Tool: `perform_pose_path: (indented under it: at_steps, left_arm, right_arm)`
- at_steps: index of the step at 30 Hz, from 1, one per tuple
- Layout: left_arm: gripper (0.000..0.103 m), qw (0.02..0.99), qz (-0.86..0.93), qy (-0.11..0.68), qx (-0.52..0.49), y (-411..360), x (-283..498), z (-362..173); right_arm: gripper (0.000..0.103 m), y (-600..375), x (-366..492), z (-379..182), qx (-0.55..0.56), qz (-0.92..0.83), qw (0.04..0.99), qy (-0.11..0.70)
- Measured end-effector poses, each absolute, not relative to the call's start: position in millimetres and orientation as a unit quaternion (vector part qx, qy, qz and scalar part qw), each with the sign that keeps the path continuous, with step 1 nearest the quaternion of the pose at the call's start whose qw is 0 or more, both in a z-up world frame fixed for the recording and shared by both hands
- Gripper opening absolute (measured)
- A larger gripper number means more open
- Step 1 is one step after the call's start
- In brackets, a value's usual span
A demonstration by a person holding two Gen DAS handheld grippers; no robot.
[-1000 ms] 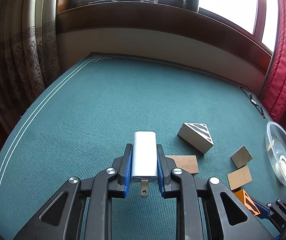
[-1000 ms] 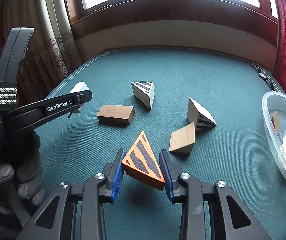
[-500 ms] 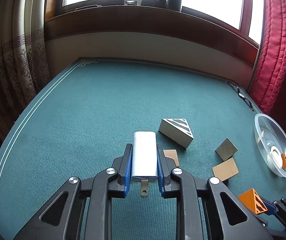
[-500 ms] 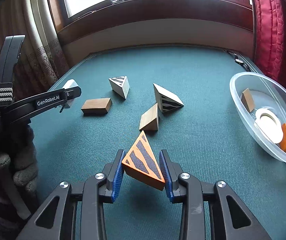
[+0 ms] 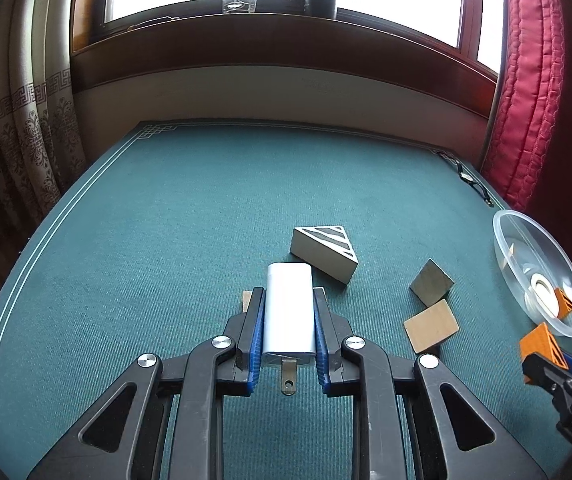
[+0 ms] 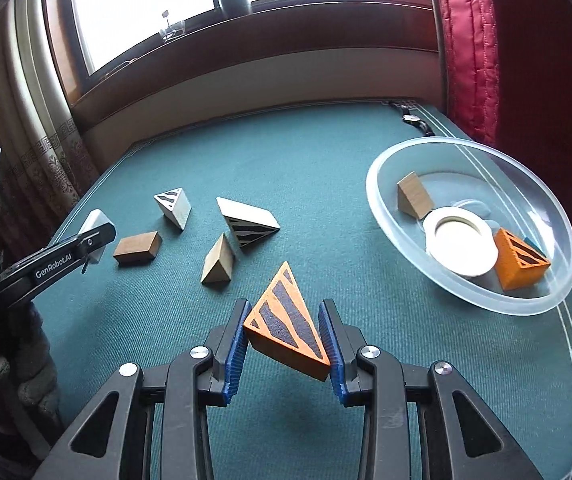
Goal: Organize rigid objects
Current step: 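Carry the striped triangle into the bowl and open right gripper while left carries charger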
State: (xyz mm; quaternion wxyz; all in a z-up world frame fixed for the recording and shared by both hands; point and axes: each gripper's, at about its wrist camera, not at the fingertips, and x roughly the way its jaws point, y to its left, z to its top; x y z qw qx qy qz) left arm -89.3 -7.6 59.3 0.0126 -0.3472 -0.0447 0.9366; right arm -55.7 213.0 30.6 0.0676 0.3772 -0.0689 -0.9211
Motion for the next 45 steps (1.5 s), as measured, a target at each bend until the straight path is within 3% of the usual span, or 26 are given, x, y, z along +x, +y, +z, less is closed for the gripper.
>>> perform_pose_path:
  at_steps: [40, 42, 43, 45]
  left_arm:
    - [0.022, 0.066, 0.924, -0.034, -0.375, 38.4, -75.2, 59.8]
    - [0.022, 0.068, 0.923, -0.032, -0.377, 42.2, -75.7, 59.6]
    - [0.022, 0.07, 0.923, -0.03, -0.378, 44.5, -75.9, 59.5]
    - [0.022, 0.073, 0.922, -0.026, -0.379, 49.5, -76.2, 59.4]
  right_arm:
    - [0.037, 364.8, -88.9, 49.3, 0.316, -0.929, -0.113, -0.154]
    - [0.05, 369.8, -90.4, 49.1, 0.307, -0.93, -0.12, -0.163]
    - [0.063, 371.8, -89.2, 49.4, 0.3, -0.931, -0.124, -0.17]
    - [0.066, 373.5, -87.0, 48.4, 0.293, -0.931, -0.128, -0.173]
